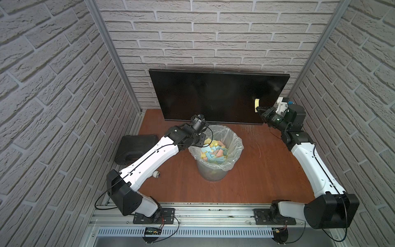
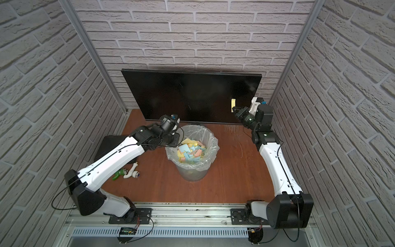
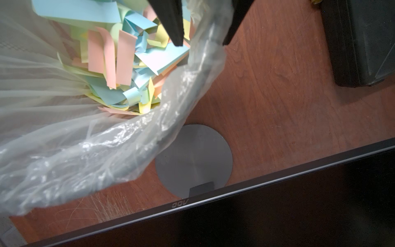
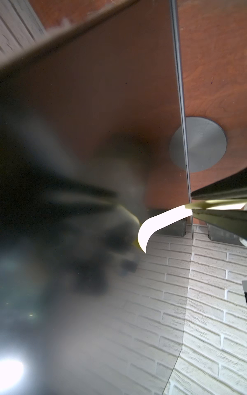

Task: Remove the sticky note from the monitor
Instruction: Tear off the sticky note from the monitor, then place the sticky note in the trash bin.

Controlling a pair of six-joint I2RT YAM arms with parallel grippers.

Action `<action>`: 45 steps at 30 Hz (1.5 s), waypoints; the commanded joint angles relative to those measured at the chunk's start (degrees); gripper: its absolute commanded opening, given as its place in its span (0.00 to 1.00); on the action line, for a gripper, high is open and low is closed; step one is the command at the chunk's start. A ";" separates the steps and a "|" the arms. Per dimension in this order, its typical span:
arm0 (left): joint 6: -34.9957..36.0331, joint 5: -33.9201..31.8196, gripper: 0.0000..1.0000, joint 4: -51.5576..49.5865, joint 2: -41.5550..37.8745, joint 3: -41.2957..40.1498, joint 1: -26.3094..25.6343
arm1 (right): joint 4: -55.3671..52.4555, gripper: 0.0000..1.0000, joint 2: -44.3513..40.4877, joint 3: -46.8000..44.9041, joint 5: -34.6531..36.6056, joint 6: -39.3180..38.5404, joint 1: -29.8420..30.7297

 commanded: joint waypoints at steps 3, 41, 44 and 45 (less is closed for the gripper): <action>-0.07 1.07 0.33 1.52 0.29 -0.02 -0.24 | 2.67 0.03 -0.55 1.50 -0.42 -0.33 -0.30; -0.33 1.31 0.33 1.91 0.44 -0.28 -0.27 | -1.87 0.03 -12.15 1.81 -6.01 -4.59 -0.24; -0.35 1.27 0.33 1.93 0.39 -0.36 -0.22 | -1.95 0.03 -13.55 1.30 -7.00 -4.86 -0.06; -0.35 1.30 0.33 1.99 0.37 -0.37 -0.24 | -2.14 0.03 -14.02 1.12 -7.26 -5.03 0.02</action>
